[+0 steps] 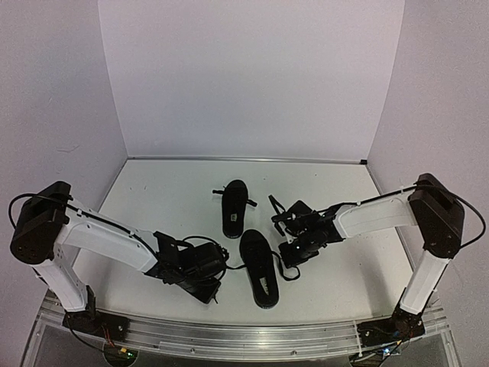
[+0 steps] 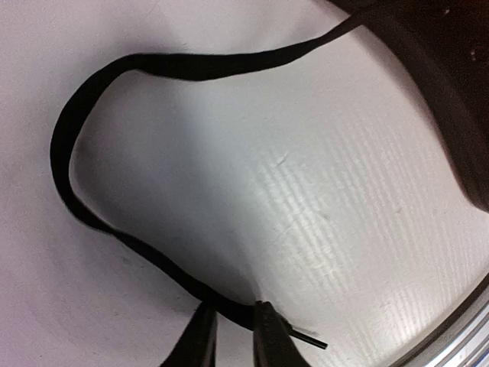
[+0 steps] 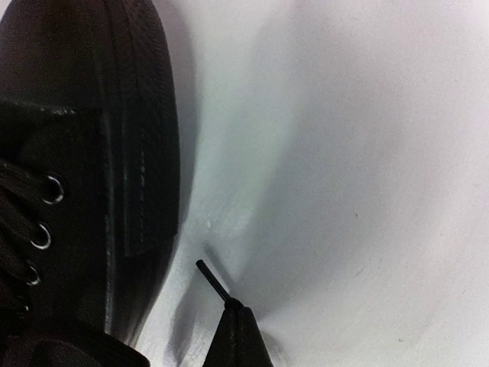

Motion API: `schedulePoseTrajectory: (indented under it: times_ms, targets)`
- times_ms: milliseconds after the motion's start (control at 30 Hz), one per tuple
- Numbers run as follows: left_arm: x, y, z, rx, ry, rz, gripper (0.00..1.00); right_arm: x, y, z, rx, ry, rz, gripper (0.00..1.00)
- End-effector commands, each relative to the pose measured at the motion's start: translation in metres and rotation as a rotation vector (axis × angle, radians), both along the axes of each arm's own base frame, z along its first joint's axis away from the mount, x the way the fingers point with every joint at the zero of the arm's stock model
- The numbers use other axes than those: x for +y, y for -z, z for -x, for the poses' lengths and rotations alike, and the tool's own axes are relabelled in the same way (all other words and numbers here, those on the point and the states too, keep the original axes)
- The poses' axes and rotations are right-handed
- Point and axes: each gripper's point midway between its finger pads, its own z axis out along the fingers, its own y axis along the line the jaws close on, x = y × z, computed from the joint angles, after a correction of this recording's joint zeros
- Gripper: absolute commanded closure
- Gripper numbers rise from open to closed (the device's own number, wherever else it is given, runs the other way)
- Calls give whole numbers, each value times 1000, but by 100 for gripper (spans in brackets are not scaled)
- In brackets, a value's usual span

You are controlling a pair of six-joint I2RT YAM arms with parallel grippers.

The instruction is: Tie the shoes

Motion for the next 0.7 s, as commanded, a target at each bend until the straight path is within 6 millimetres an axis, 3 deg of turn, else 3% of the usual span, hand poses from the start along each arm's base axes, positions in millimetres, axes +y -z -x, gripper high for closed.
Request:
schedulePoseTrajectory:
  times_ms: [0, 67, 267, 500, 567, 667]
  targets:
    - [40, -8, -14, -14, -87, -53, 94, -26, -26, -7, -55, 116, 15, 100]
    - [47, -26, -27, -56, -130, -4, 100, -37, -45, -17, -102, 173, -11, 100]
    - [76, -80, -63, -227, -226, 63, 100, -72, -107, -39, -239, 312, -104, 100]
    - [96, -135, -82, -356, -277, 135, 100, -105, -183, -51, -409, 411, -178, 100]
    - [110, -139, -89, -358, -334, 136, 100, -117, -194, -53, -440, 445, -147, 100]
    - [134, -128, -97, -338, -420, 85, 100, -138, -191, -55, -462, 516, -75, 100]
